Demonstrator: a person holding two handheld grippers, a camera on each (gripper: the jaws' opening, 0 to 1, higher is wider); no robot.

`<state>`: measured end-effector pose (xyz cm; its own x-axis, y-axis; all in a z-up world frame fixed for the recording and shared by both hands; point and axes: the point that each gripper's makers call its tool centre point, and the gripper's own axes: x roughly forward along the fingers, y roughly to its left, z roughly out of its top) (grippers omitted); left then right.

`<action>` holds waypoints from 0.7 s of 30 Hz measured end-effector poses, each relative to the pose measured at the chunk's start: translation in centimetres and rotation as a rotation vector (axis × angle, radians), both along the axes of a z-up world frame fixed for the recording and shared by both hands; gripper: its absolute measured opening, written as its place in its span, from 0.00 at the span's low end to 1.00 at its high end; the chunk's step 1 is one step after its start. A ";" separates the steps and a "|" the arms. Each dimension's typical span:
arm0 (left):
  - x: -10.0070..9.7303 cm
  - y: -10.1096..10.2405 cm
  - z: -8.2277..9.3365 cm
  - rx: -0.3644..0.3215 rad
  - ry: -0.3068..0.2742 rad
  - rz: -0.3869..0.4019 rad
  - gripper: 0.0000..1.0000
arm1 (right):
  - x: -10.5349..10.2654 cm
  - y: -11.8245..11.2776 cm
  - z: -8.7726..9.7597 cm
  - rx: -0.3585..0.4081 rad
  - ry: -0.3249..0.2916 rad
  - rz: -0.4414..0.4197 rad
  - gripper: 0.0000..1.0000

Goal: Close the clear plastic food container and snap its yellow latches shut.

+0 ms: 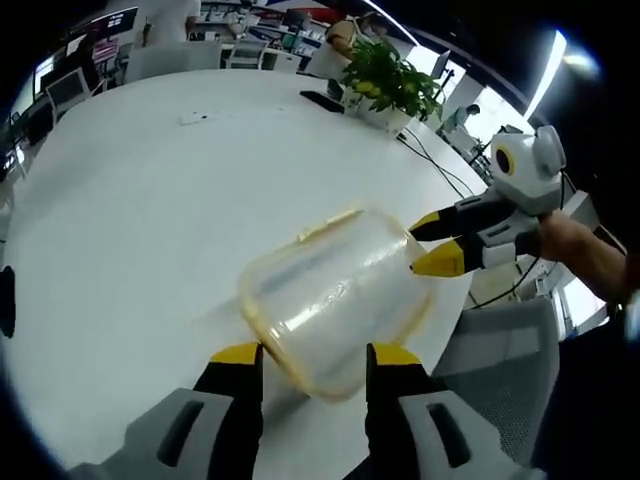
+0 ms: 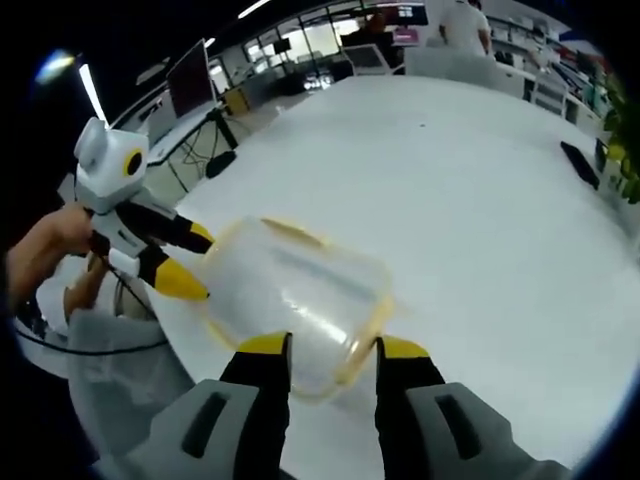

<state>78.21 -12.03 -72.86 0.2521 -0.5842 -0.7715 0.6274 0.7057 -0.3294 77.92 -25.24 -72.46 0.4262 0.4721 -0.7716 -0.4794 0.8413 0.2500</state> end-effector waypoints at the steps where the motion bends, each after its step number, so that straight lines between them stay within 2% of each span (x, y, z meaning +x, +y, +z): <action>1: -0.1 0.0 0.0 0.001 0.000 0.000 0.34 | -0.2 0.1 0.0 -0.001 0.001 0.002 0.29; 15: -0.8 0.4 -0.1 0.011 0.013 0.005 0.35 | -0.7 0.3 0.0 -0.001 -0.002 0.002 0.30; 21: -0.7 0.5 0.0 0.024 -0.005 0.002 0.35 | -0.5 0.3 0.1 -0.017 -0.021 0.029 0.32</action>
<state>77.49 -11.58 -72.86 0.2566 -0.5653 -0.7840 0.6276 0.7143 -0.3097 77.44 -24.97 -72.32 0.4286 0.4717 -0.7706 -0.5086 0.8309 0.2258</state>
